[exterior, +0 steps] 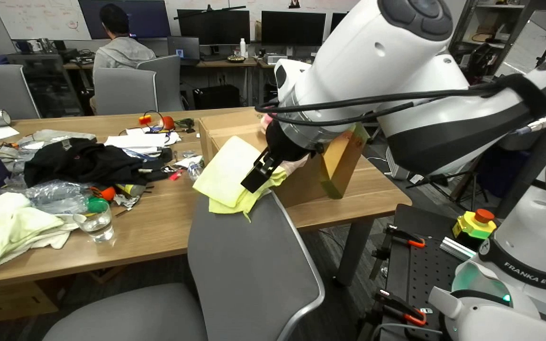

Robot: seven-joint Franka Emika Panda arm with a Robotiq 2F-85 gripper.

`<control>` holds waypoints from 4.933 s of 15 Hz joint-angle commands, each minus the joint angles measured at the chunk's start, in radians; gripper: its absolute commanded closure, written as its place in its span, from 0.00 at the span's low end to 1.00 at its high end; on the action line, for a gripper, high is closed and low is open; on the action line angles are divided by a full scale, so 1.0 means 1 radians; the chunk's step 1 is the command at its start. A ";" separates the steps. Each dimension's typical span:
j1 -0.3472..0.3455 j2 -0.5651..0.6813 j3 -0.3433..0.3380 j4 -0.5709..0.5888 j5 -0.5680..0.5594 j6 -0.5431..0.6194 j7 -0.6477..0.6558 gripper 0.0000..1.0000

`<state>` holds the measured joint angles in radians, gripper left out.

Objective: Remove the t-shirts and yellow towel from the backrest of the grey chair and place them on top of the brown box

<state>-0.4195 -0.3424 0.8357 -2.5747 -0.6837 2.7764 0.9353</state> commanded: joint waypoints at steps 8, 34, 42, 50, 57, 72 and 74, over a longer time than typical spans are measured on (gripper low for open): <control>-0.225 0.048 0.189 0.074 -0.184 0.000 0.183 0.00; -0.185 0.011 0.137 0.069 -0.083 0.079 0.094 0.94; 0.209 -0.048 -0.276 0.191 0.342 -0.112 -0.264 0.96; 0.222 -0.087 -0.423 0.399 0.266 -0.281 -0.210 0.96; 0.111 0.011 -0.474 0.473 0.053 -0.333 -0.079 0.96; 0.287 0.287 -0.674 0.850 -0.093 -1.112 -0.086 0.96; 0.317 0.304 -0.701 0.871 -0.088 -1.111 -0.084 0.96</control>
<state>-0.1629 -0.0936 0.1832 -1.7960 -0.7550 1.7132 0.8705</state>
